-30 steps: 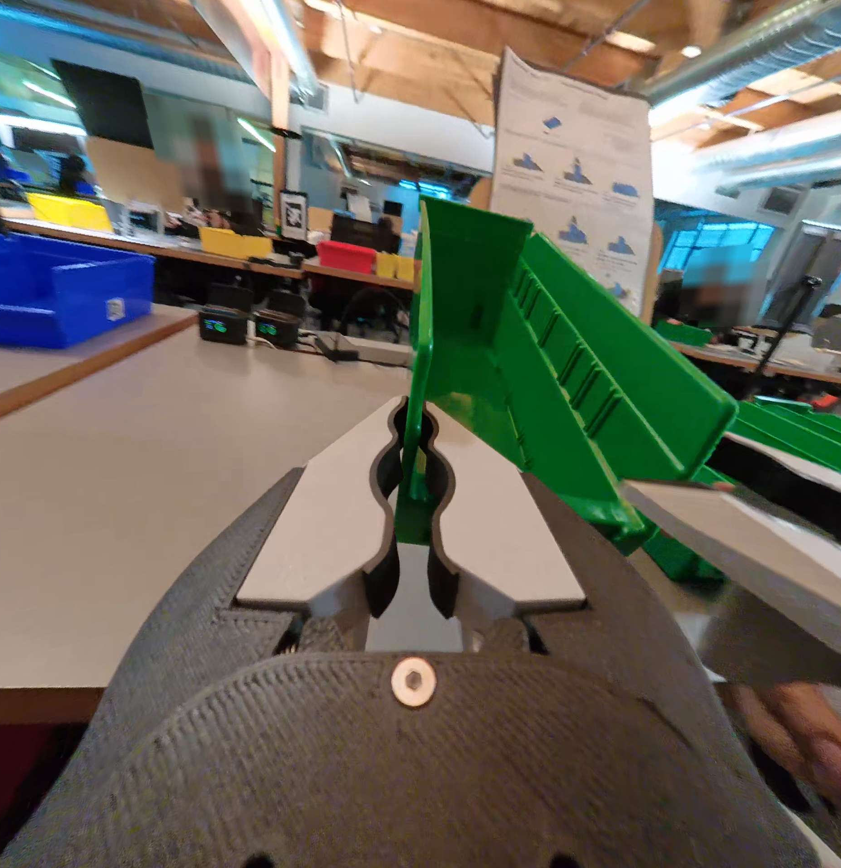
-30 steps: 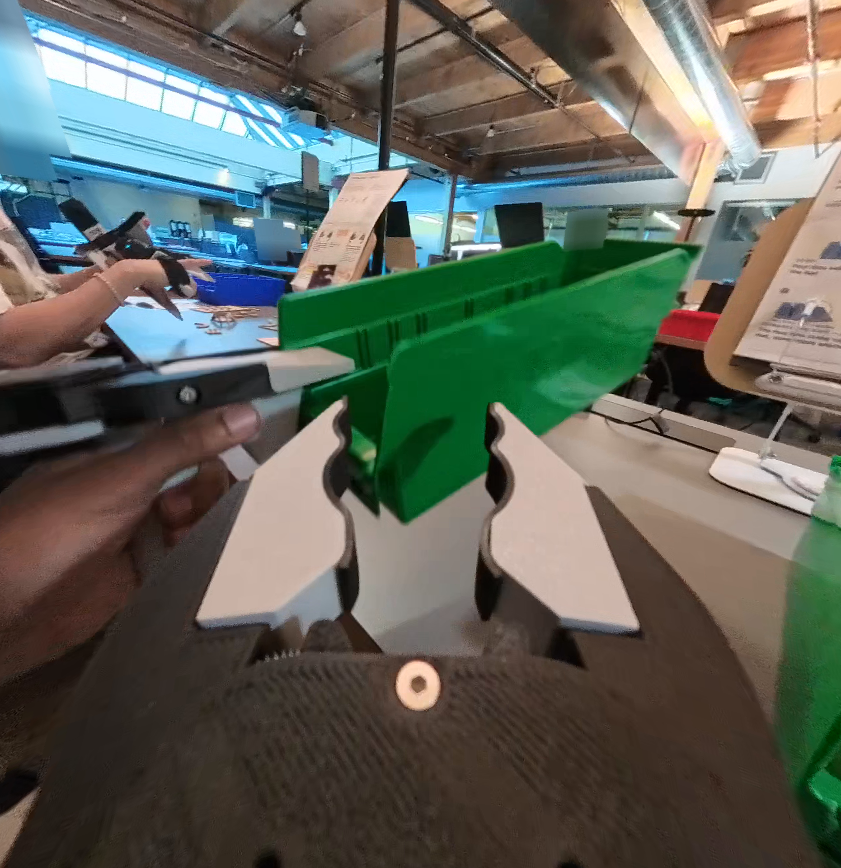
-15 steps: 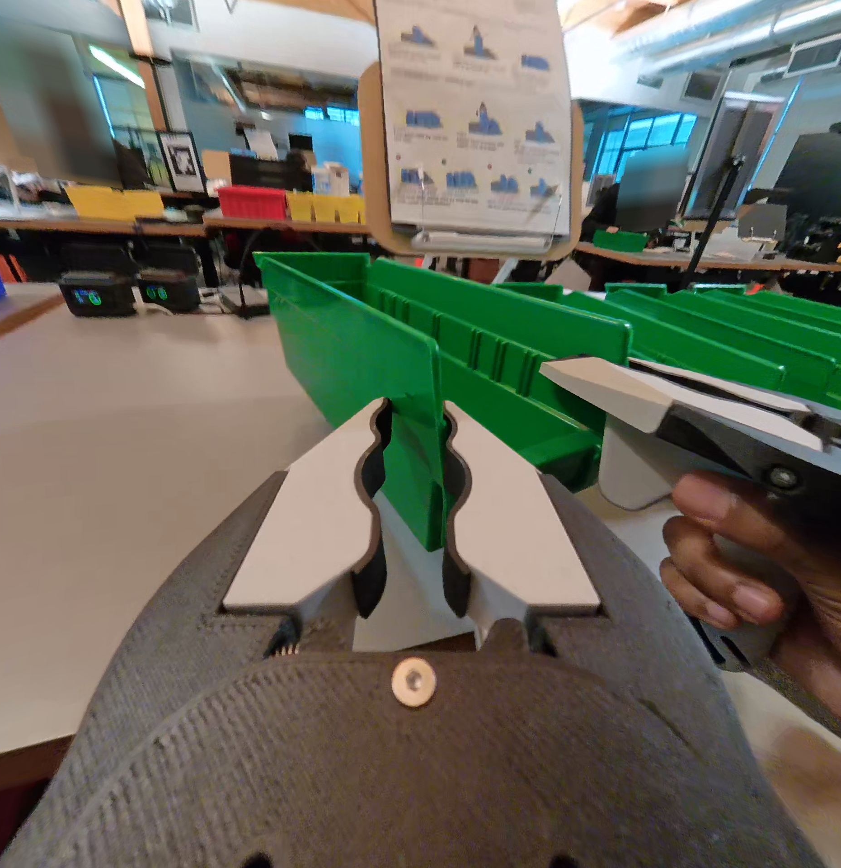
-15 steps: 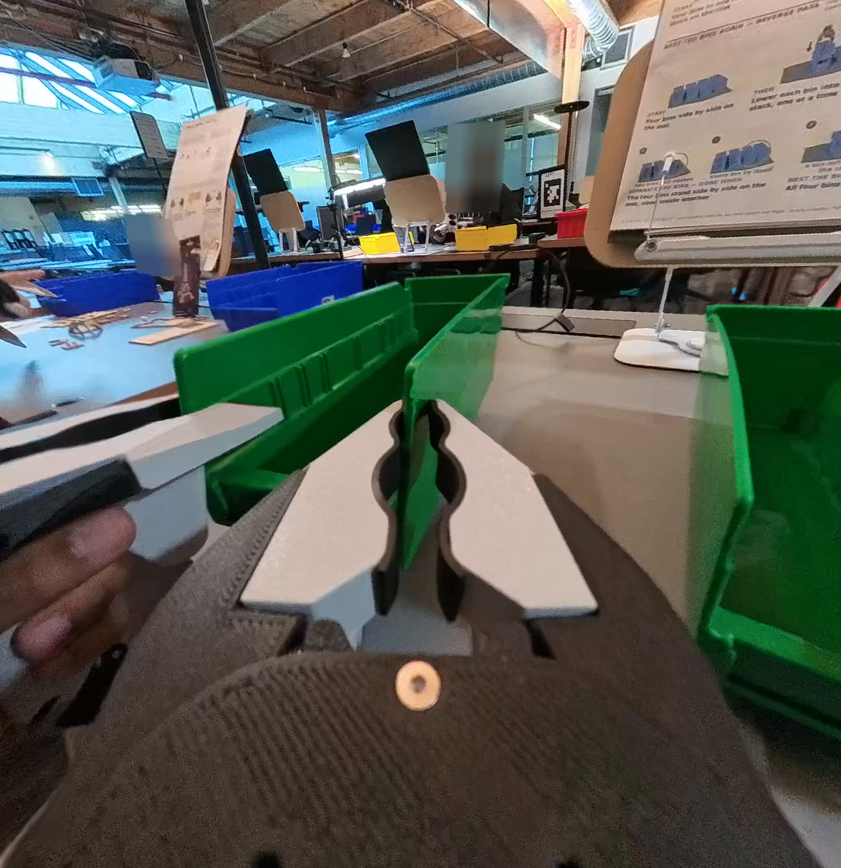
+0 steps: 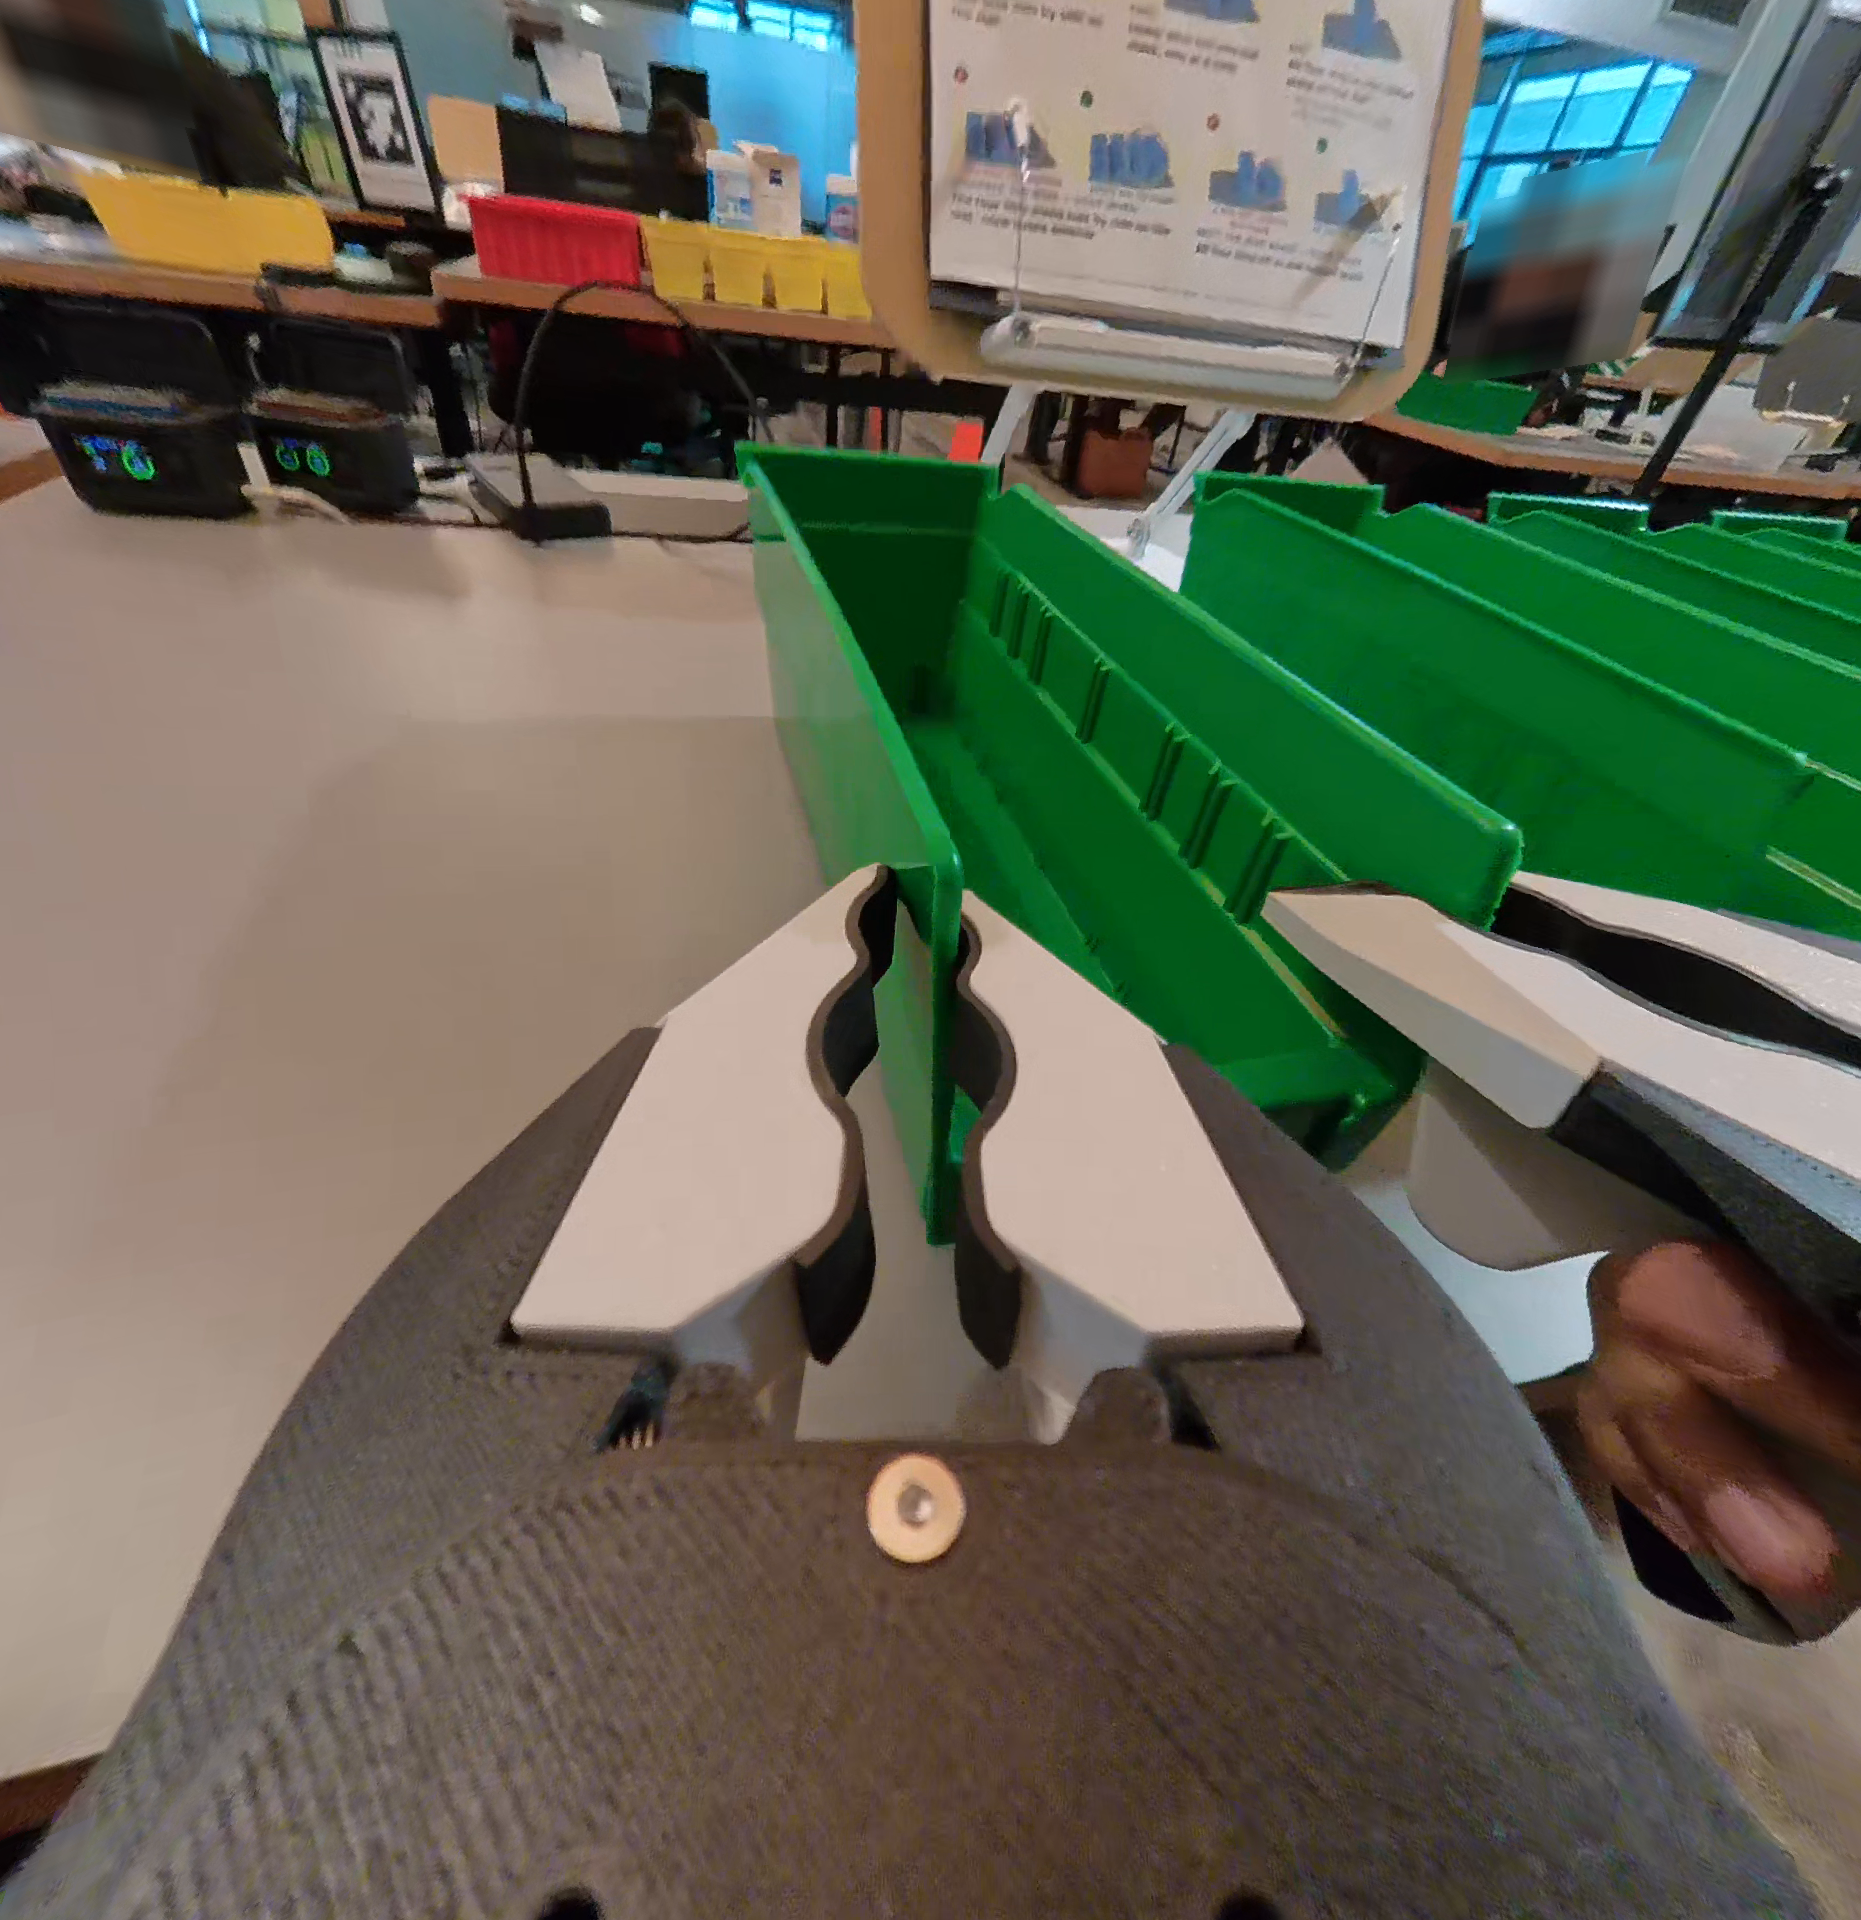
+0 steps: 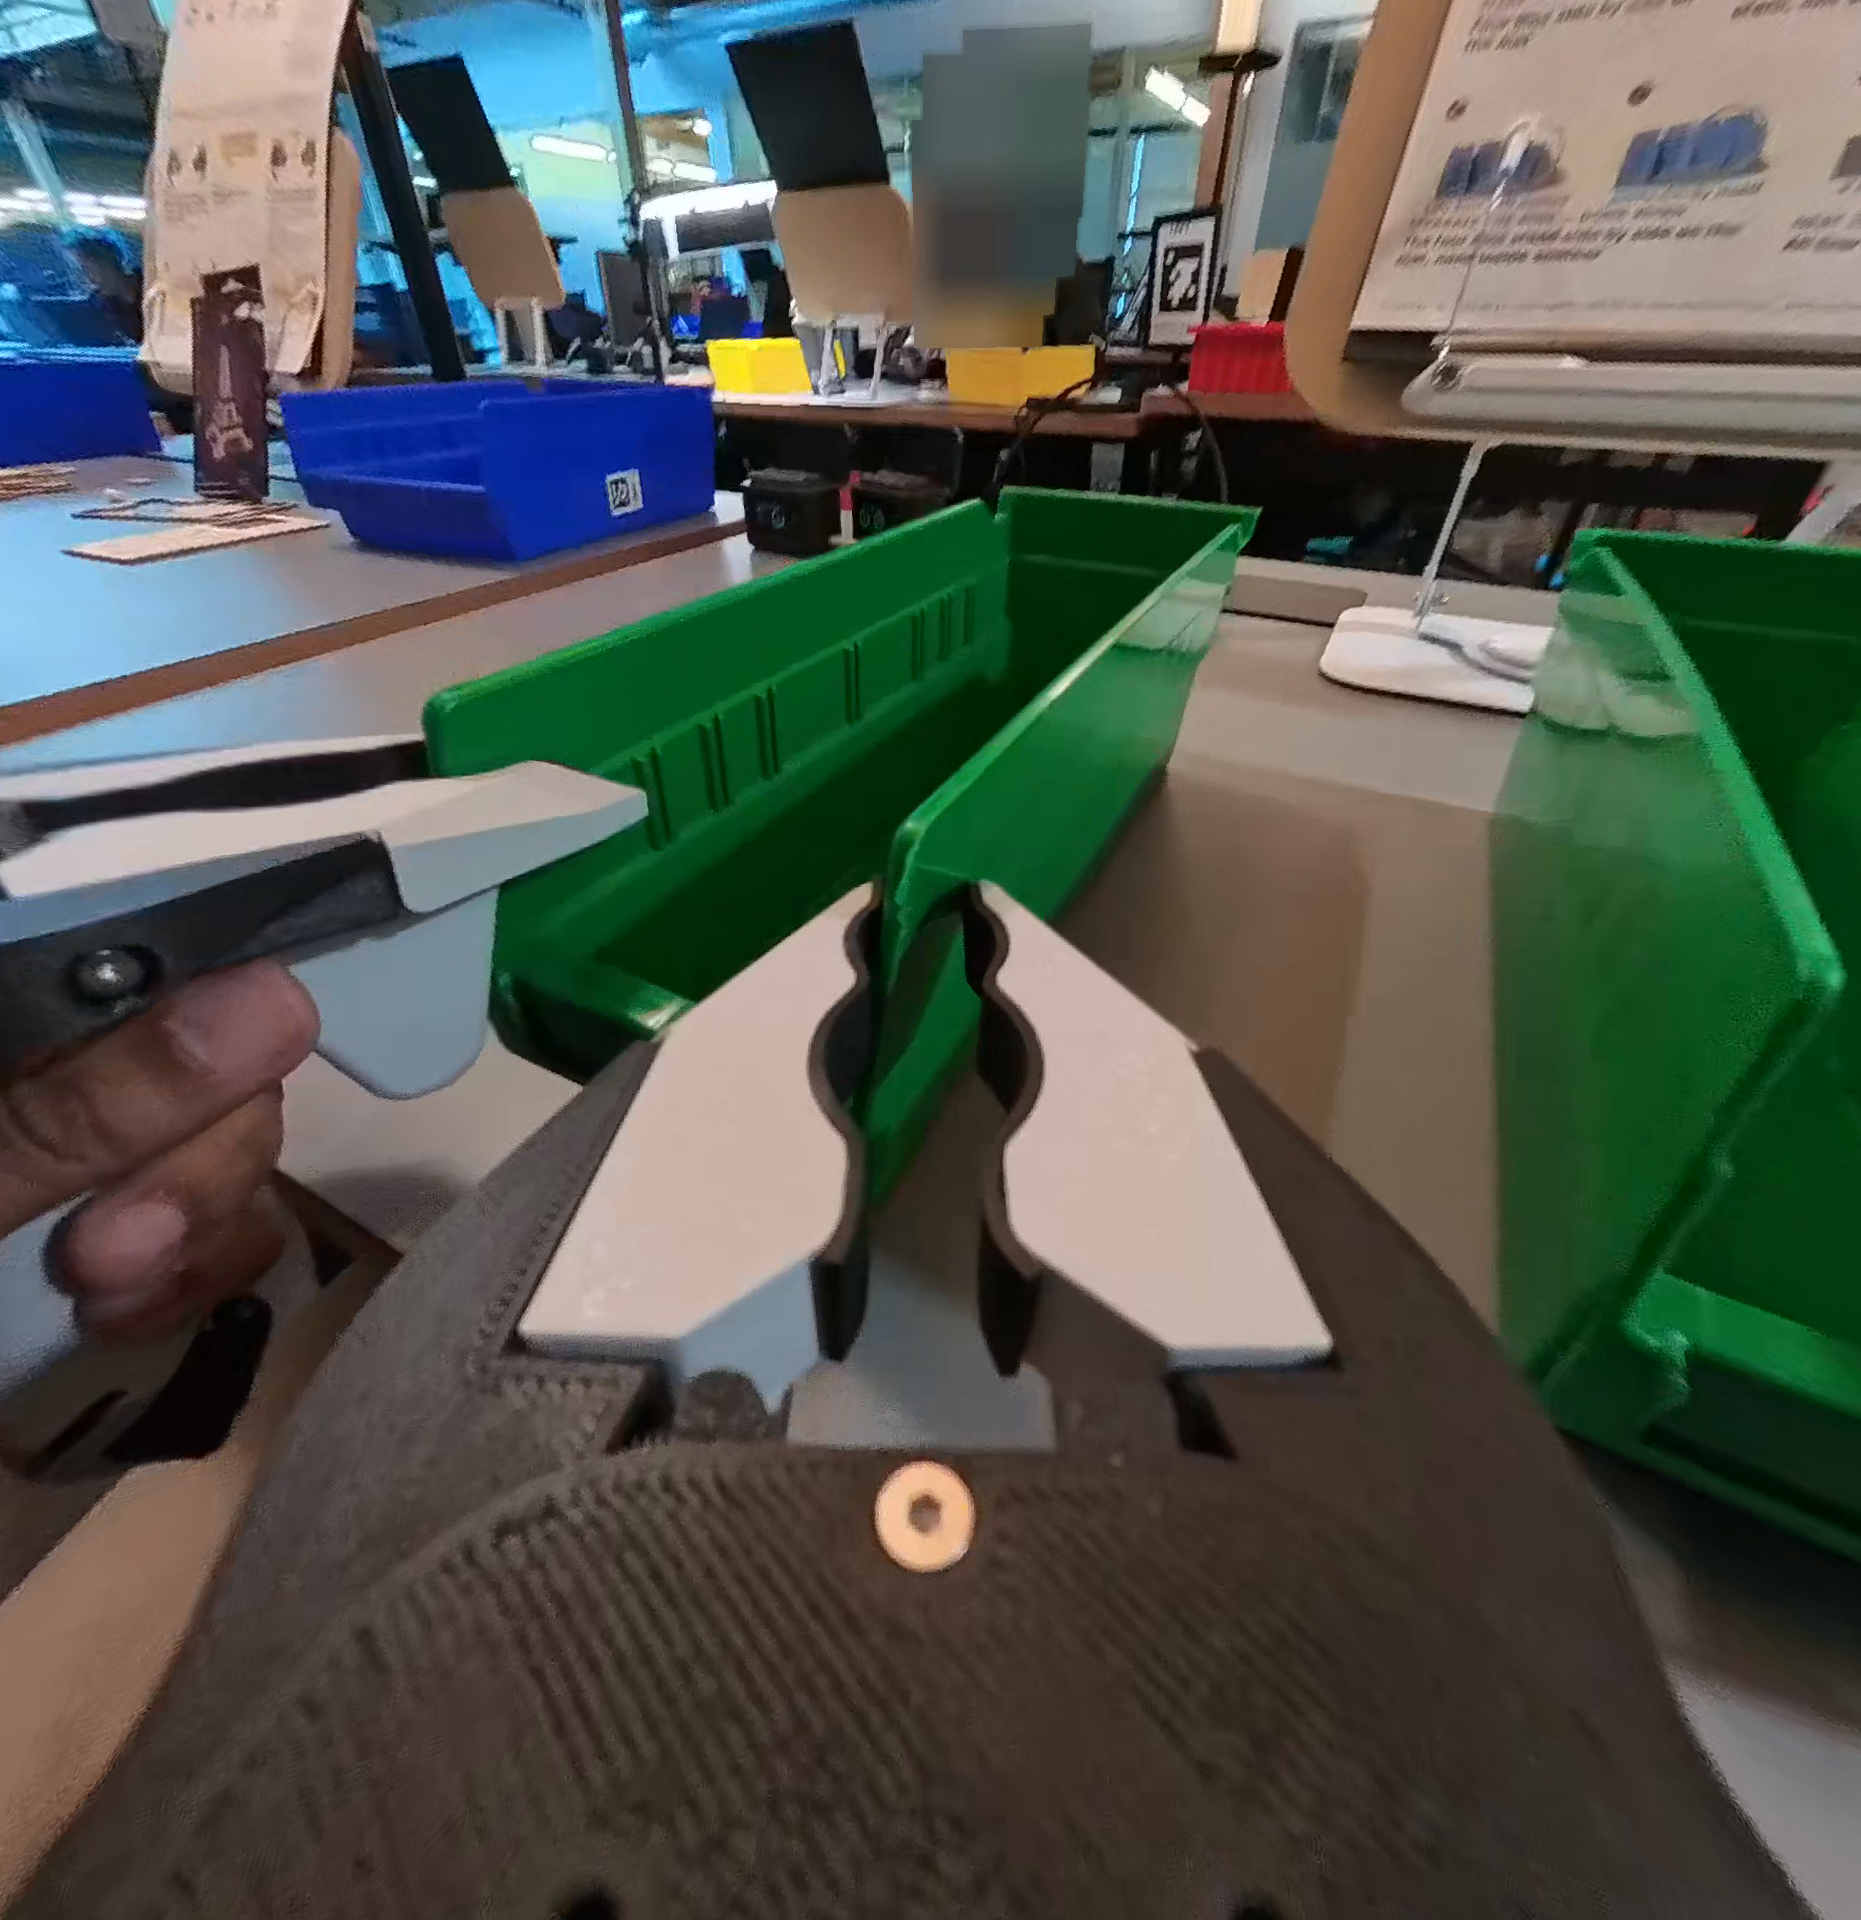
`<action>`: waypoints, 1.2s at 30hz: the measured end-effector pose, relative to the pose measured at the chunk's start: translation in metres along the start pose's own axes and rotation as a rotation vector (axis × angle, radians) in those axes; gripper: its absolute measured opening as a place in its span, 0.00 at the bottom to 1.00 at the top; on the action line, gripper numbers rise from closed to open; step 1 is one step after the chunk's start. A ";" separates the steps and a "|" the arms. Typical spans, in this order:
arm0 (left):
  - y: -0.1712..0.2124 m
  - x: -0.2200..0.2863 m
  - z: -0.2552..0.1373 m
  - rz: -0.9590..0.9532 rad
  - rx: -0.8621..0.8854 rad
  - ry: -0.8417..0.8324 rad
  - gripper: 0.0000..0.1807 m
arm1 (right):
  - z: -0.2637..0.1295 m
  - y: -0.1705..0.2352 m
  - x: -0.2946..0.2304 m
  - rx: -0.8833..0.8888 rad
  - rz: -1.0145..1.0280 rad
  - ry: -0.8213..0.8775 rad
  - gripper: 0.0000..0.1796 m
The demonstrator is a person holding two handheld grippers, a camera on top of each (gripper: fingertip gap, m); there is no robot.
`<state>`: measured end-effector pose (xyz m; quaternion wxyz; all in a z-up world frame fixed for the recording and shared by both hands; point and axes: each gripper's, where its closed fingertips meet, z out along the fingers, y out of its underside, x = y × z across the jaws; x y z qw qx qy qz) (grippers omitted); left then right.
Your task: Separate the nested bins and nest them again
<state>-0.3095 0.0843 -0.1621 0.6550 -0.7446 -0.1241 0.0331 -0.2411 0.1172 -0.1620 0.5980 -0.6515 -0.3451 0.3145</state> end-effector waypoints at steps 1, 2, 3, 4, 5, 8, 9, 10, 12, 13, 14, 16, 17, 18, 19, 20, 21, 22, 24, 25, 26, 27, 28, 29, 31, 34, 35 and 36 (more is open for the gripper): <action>0.000 -0.002 0.002 -0.022 0.003 0.003 0.02 | 0.002 0.000 0.000 -0.013 0.017 -0.019 0.08; 0.000 -0.003 0.004 -0.038 0.002 0.006 0.03 | 0.005 0.000 0.000 -0.029 0.040 -0.032 0.08; 0.000 -0.003 0.006 -0.043 -0.002 0.009 0.03 | 0.008 0.002 0.002 -0.051 0.064 -0.044 0.08; -0.001 -0.003 0.008 -0.042 -0.004 0.007 0.03 | 0.009 0.005 0.003 -0.087 0.090 -0.060 0.09; -0.001 -0.002 0.009 -0.036 -0.006 0.008 0.03 | 0.010 0.011 0.005 -0.131 0.120 -0.071 0.12; -0.002 0.002 0.011 -0.024 0.000 0.026 0.06 | 0.007 0.021 0.007 -0.203 0.218 -0.118 0.22; -0.002 0.005 0.011 -0.023 -0.001 0.040 0.06 | 0.006 0.020 0.008 -0.202 0.237 -0.125 0.23; -0.002 0.008 0.011 -0.022 -0.005 0.058 0.07 | 0.004 0.019 0.009 -0.199 0.243 -0.131 0.24; -0.001 0.011 0.010 -0.024 -0.007 0.078 0.11 | -0.001 0.015 0.007 -0.187 0.222 -0.145 0.25; -0.001 0.011 0.009 -0.024 -0.011 0.083 0.12 | -0.004 0.013 0.006 -0.177 0.206 -0.151 0.26; 0.000 0.011 0.008 -0.024 -0.014 0.085 0.14 | -0.006 0.010 0.004 -0.167 0.188 -0.158 0.27; 0.000 0.011 0.006 -0.026 -0.016 0.096 0.16 | -0.012 0.005 0.001 -0.143 0.149 -0.166 0.28; 0.000 0.010 0.006 -0.026 -0.017 0.097 0.18 | -0.015 0.003 0.001 -0.130 0.129 -0.167 0.28; 0.000 0.008 0.005 -0.027 -0.018 0.094 0.20 | -0.017 -0.001 0.001 -0.115 0.111 -0.166 0.29; 0.000 0.007 0.005 -0.029 -0.018 0.092 0.20 | -0.019 -0.004 0.000 -0.099 0.095 -0.166 0.29; 0.000 0.005 0.004 -0.031 -0.019 0.090 0.21 | -0.021 -0.008 0.000 -0.084 0.081 -0.167 0.29; 0.000 0.004 0.004 -0.035 -0.022 0.091 0.21 | -0.022 -0.011 0.000 -0.070 0.069 -0.168 0.29; 0.001 0.004 0.004 -0.041 -0.028 0.095 0.22 | -0.023 -0.013 -0.001 -0.059 0.059 -0.172 0.29; 0.003 0.004 0.004 -0.054 -0.044 0.103 0.23 | -0.026 -0.017 -0.002 -0.043 0.045 -0.181 0.28; 0.003 0.004 0.005 -0.060 -0.053 0.109 0.24 | -0.028 -0.018 -0.004 -0.037 0.040 -0.188 0.28; 0.004 0.005 0.007 -0.063 -0.062 0.113 0.25 | -0.029 -0.018 -0.004 -0.034 0.035 -0.191 0.28; 0.005 0.005 0.008 -0.063 -0.068 0.115 0.25 | -0.031 -0.019 -0.005 -0.030 0.027 -0.192 0.28; 0.004 0.005 0.011 -0.060 -0.070 0.113 0.26 | -0.034 -0.019 -0.005 -0.023 0.017 -0.194 0.28; 0.004 0.004 0.013 -0.054 -0.070 0.108 0.27 | -0.036 -0.021 -0.006 -0.012 0.004 -0.196 0.28; 0.002 -0.001 0.019 -0.036 -0.068 0.070 0.37 | -0.042 -0.027 -0.006 0.025 -0.033 -0.198 0.28; -0.003 -0.005 0.023 -0.008 -0.053 0.051 0.42 | -0.054 -0.048 -0.001 0.114 -0.062 -0.190 0.28; -0.005 -0.003 0.024 -0.014 -0.053 0.069 0.42 | -0.059 -0.055 0.004 0.148 -0.053 -0.185 0.28; -0.007 -0.002 0.025 -0.028 -0.053 0.079 0.42 | -0.064 -0.063 0.013 0.181 -0.037 -0.169 0.28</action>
